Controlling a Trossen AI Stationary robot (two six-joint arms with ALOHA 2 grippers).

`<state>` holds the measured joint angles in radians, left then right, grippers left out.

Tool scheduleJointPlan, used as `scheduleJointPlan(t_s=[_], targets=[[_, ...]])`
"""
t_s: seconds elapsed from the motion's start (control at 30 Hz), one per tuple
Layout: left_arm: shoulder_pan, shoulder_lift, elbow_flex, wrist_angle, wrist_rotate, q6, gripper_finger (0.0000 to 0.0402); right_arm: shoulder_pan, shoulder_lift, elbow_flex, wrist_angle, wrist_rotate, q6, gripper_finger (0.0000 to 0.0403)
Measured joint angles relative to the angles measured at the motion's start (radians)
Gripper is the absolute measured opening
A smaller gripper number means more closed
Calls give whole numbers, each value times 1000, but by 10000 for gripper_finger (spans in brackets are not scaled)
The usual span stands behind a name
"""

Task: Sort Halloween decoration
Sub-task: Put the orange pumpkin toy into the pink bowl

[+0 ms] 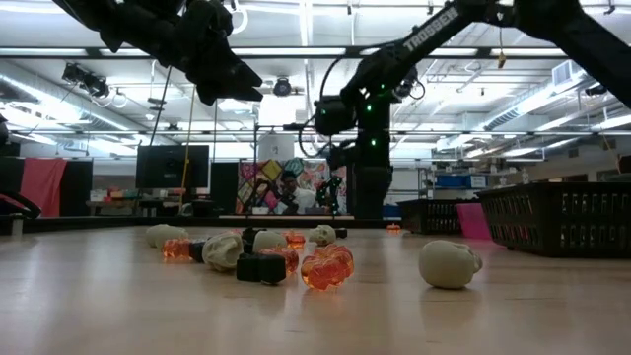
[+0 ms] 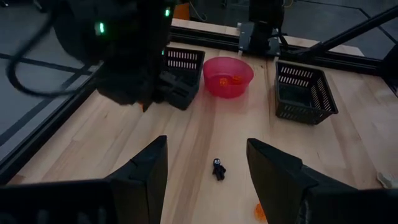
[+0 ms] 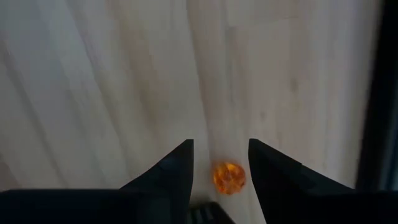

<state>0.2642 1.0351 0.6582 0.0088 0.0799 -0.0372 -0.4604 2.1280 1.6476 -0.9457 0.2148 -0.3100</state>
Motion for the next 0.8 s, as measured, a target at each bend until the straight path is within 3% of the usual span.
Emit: scheduleJointPlan(t_s=[0.37,0.8], targets=[[0,0,0,-1,0,0,192,-75,64,48,-51,-33,-53,193],[0,0,0,-1,0,-1,192,-118,64,48,-126,-59,-68,194]])
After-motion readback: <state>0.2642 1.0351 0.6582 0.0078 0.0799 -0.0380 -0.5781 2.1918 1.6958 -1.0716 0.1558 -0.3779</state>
